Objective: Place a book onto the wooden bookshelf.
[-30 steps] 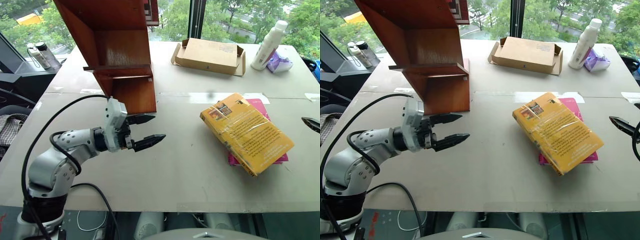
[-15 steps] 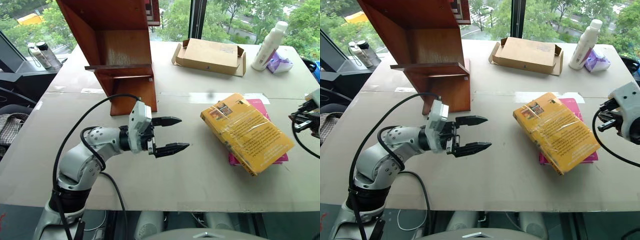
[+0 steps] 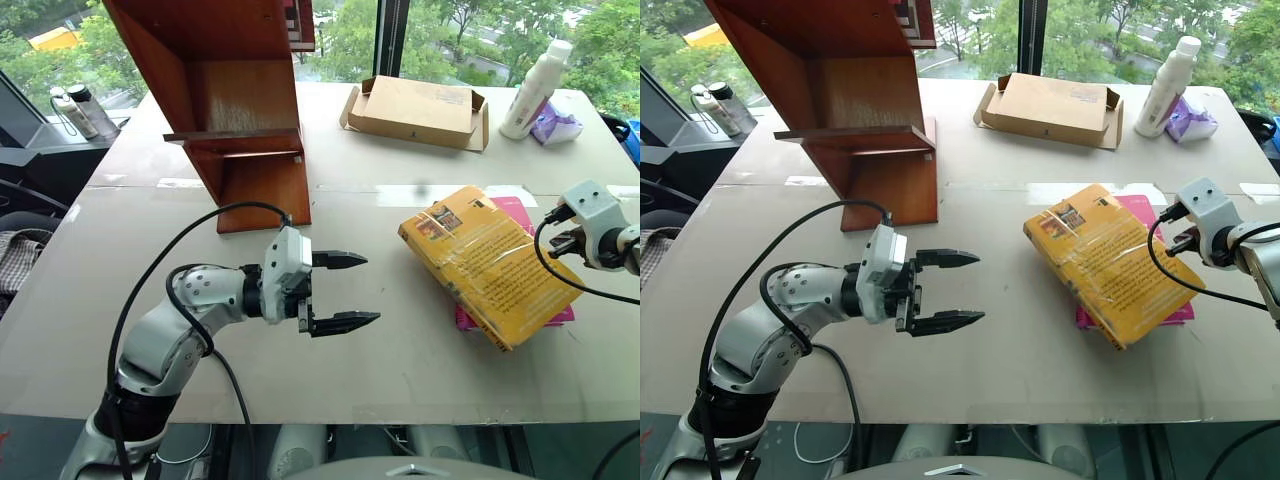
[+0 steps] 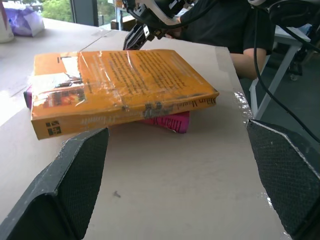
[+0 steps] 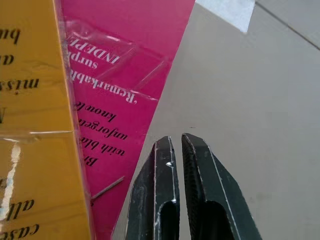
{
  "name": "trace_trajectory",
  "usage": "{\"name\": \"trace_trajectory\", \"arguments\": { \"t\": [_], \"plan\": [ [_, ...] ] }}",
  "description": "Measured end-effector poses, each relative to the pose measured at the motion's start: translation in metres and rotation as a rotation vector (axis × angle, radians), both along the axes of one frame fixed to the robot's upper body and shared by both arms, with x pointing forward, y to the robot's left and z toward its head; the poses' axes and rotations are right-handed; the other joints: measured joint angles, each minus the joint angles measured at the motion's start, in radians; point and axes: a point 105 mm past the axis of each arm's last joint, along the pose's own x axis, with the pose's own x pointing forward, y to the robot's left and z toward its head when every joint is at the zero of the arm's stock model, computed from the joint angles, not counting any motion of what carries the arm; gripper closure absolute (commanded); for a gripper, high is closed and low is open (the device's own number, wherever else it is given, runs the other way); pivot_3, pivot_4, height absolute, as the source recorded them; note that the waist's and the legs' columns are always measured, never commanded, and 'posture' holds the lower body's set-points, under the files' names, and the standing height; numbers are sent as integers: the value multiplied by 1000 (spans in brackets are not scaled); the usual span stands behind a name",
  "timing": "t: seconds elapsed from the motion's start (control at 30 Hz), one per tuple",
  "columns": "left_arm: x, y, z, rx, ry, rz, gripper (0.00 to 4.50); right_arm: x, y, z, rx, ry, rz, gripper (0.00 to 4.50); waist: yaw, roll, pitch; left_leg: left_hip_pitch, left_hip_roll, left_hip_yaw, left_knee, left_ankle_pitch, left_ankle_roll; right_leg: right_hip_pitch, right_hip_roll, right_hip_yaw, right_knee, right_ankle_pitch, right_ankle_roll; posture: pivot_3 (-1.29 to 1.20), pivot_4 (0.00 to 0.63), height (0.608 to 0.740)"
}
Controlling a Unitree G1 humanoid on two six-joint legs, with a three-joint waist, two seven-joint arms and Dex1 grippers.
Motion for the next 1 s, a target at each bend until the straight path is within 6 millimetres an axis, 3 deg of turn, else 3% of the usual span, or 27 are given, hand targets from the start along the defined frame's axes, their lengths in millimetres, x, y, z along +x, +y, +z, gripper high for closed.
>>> {"name": "trace_trajectory", "arguments": {
  "t": [0.13, 0.3, 0.37, 0.57, 0.7, 0.8, 0.87, 0.9, 0.93, 1.0],
  "plan": [
    [1, 4, -3, -1, 8, 32, 0, -6, 9, -9, 80, 75, -6, 4388, -1, 0, 0, 0, 0, 0, 0, 0, 0, 0, 0, 0, 0, 0, 0, 0, 150, 733],
    [-2, 6, -2, 3, -2, 39, 0, -9, 33, -19, 164, 124, 27, 4388, -6, 0, 0, 1, 0, 0, 0, 0, 0, 0, 0, 0, 2, 0, 0, 0, 150, 733],
    [-2, 8, -2, 5, 1, 46, 0, -6, 54, -18, 211, 115, 57, 4388, -6, 0, 0, 1, 0, 0, 0, 0, 0, -1, 1, 0, 3, 0, 0, 0, 150, 733],
    [-1, 11, -5, 13, 11, 57, 0, -3, 91, -15, 299, 78, 101, 4388, -2, 0, 0, 1, 0, 0, 1, 0, 0, -1, 0, 0, 3, 0, 0, 0, 150, 733],
    [5, 18, -5, 3, 26, 91, 0, -6, 89, -11, 303, 19, 105, 4388, 7, 0, 0, 0, 0, 0, 1, 0, 0, -1, 0, -1, 3, 0, 0, 0, 150, 733],
    [12, 28, -4, -23, 51, 144, 0, -20, 71, -1, 348, -93, 128, 4388, 19, 0, 0, -1, 0, -1, 0, 0, 0, -1, 0, -1, 1, 0, 1, 0, 150, 733],
    [17, 37, -5, -37, 82, 183, 0, -36, 58, 16, 358, -174, 214, 3853, 22, 0, 0, -1, 0, -1, 0, 0, 0, 0, 0, -1, 1, 0, 1, 0, 150, 733],
    [19, 45, -6, -49, 104, 212, 0, -56, 52, 25, 303, -215, 343, 3661, 26, 0, 0, -1, 0, -2, 0, 0, 0, 0, 0, -3, 0, 0, 1, 0, 150, 733],
    [20, 49, -7, -47, 111, 229, 0, -60, 52, 28, 292, -220, 377, 3060, 24, 0, 0, 0, 0, -2, 0, 0, 0, 1, 0, -3, 0, 0, 1, 0, 150, 733],
    [23, 61, -9, -63, 174, 269, 0, -80, 58, 52, 391, -305, 522, 2333, 13, -1, 0, 3, 1, -1, 0, 0, 0, 3, 1, -2, 0, 0, 2, 0, 150, 733]
  ]
}}
